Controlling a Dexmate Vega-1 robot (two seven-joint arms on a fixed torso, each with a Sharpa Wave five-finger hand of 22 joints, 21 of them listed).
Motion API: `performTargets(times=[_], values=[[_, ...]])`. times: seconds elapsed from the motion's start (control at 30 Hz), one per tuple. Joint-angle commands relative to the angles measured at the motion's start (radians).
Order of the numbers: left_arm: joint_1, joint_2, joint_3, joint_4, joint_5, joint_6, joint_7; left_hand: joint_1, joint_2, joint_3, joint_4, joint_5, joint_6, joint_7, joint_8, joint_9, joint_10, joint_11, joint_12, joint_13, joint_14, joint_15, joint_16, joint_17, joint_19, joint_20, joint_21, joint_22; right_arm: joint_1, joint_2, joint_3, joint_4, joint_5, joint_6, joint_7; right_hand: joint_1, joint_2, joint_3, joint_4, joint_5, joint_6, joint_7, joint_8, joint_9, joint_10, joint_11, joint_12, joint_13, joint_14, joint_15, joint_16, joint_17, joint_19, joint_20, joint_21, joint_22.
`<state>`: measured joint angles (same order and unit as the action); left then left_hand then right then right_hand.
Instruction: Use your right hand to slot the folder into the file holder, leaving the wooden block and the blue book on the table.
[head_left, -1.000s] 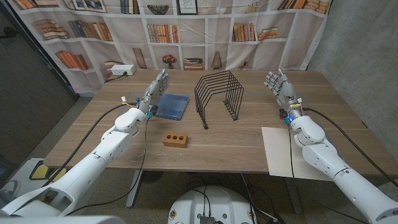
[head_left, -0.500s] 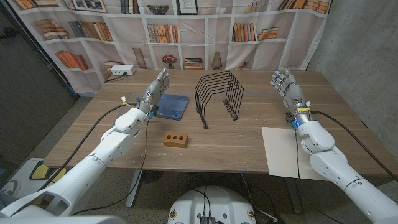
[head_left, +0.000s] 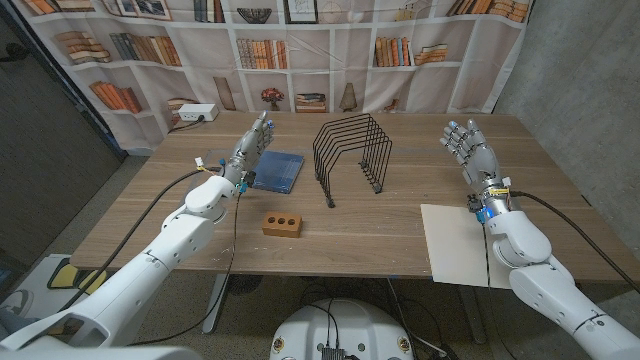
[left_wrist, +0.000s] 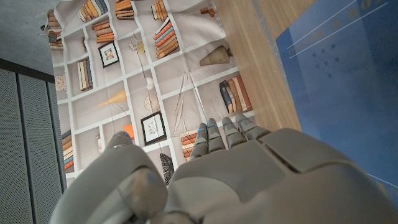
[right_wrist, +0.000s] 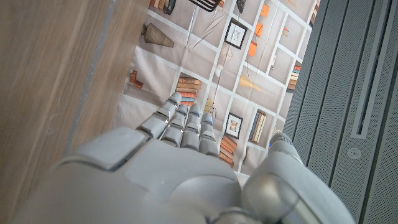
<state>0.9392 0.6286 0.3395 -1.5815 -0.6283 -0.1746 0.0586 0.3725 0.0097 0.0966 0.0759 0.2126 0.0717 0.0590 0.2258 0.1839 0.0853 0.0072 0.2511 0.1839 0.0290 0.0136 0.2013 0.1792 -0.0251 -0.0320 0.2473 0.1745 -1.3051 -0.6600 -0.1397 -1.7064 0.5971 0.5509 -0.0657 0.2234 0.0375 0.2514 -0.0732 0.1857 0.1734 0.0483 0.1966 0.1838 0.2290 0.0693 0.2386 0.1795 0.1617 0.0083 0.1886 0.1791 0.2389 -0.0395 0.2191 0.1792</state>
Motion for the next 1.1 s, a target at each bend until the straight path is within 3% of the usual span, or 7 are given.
performTargets(times=[0.03,0.27,0.43,1.0,1.1], values=[[0.023,0.013,-0.013,-0.05,0.029,-0.019,0.033,0.009,0.004,-0.001,0.001,0.002,0.011,-0.002,0.005,0.002,0.01,0.003,-0.002,0.002,0.008,-0.003,0.007,0.002,0.008,-0.024,-0.003,0.005,-0.11,-0.004,0.046,-0.065,-0.025,0.03,-0.017,0.014,-0.004,0.0,-0.009,0.002,0.009,-0.002,0.008,0.003,0.009,0.0,0.002,0.005,0.007,0.001,0.006,0.002,0.007,-0.039,0.004,0.004],[0.033,0.017,-0.018,-0.066,0.025,-0.006,0.043,0.012,0.008,0.001,0.0,0.002,0.013,0.0,0.004,0.002,0.013,-0.001,-0.004,0.002,0.008,-0.002,0.005,0.002,0.009,-0.024,-0.005,0.005,-0.16,0.021,0.066,-0.091,-0.069,0.066,-0.043,0.017,-0.004,0.001,-0.011,0.002,0.015,-0.007,0.01,0.003,0.016,-0.003,0.003,0.005,0.013,-0.002,0.007,0.002,0.013,-0.039,0.004,0.004],[0.031,0.019,-0.015,-0.075,0.028,-0.001,0.041,0.016,0.015,0.003,-0.001,0.001,0.016,0.001,0.002,0.002,0.015,0.001,-0.007,0.002,0.012,-0.003,0.004,0.002,0.011,-0.022,-0.006,0.005,-0.199,0.047,0.083,-0.113,-0.102,0.077,-0.079,0.025,0.001,0.003,-0.018,0.0,0.054,-0.019,0.019,0.003,0.06,-0.017,0.014,0.005,0.053,-0.019,0.015,0.002,0.045,-0.039,0.011,0.005],[0.044,0.021,-0.03,-0.08,0.034,-0.034,0.039,0.026,0.029,0.008,-0.003,0.0,0.029,0.0,0.0,0.002,0.025,0.0,-0.012,0.002,0.017,-0.001,0.0,0.002,0.014,-0.021,-0.012,0.005,-0.419,0.103,0.217,-0.241,-0.243,0.059,-0.166,0.041,0.0,0.006,-0.031,-0.002,0.085,-0.036,0.022,0.003,0.092,-0.043,0.019,0.005,0.091,-0.035,0.018,0.001,0.08,-0.051,0.018,0.006],[0.048,0.023,-0.031,-0.082,0.032,-0.036,0.036,0.027,0.03,0.008,-0.003,-0.001,0.031,0.0,0.0,0.002,0.025,0.001,-0.013,0.002,0.018,-0.001,0.0,0.002,0.015,-0.021,-0.013,0.005,-0.445,0.123,0.233,-0.255,-0.257,0.057,-0.174,0.049,-0.003,0.006,-0.037,-0.003,0.106,-0.025,0.026,0.003,0.119,-0.024,0.025,0.004,0.105,-0.029,0.017,0.001,0.097,-0.051,0.02,0.006]])
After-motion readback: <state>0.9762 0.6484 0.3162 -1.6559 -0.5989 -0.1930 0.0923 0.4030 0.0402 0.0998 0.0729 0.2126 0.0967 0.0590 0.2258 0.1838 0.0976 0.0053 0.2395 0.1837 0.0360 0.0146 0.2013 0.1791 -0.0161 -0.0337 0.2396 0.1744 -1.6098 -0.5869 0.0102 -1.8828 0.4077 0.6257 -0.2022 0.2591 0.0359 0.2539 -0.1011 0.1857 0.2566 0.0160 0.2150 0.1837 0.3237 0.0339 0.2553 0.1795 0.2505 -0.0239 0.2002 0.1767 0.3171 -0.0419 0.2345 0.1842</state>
